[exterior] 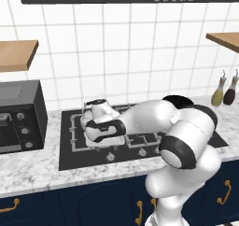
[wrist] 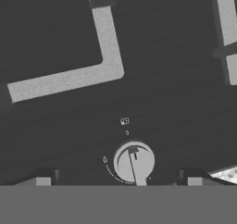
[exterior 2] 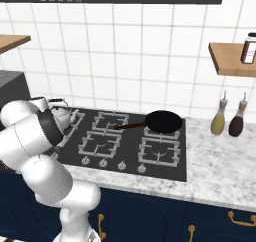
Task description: Pick the kettle from the counter and place it on a stove burner. Then turn the burner on.
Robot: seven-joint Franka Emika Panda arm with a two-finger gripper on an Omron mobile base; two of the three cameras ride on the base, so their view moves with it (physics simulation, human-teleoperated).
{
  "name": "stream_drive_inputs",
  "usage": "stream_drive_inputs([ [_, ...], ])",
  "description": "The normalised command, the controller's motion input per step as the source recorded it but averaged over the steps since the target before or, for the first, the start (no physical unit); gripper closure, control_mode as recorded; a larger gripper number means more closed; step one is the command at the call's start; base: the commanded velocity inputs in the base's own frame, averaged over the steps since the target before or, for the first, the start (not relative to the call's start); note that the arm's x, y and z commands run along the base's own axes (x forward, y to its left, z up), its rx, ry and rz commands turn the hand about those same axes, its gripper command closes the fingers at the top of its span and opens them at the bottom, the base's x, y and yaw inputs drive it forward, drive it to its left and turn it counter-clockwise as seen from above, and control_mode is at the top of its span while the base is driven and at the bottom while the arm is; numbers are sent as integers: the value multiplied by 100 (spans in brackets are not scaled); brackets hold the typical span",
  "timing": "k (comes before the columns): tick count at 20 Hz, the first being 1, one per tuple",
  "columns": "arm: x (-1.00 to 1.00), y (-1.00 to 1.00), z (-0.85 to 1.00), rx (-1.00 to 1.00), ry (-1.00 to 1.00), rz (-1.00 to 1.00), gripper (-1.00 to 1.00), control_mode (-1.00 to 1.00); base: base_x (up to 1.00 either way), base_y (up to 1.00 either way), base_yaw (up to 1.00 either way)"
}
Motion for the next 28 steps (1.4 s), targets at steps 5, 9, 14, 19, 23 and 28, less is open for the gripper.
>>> stream_drive_inputs([
  [5,0,-4,-19,0,0,0,-100,-100,0,0,0],
  [9,3,-6,-30,0,0,0,-100,-100,0,0,0],
  [14,17,2,-9,-1,0,0,-100,-100,0,0,0],
  [19,2,0,-1,0,0,0,100,-100,0,0,0],
  [23,0,0,0,0,0,0,100,-100,0,0,0],
  [28,-4,1,4,-1,-4,14,100,-100,0,0,0],
])
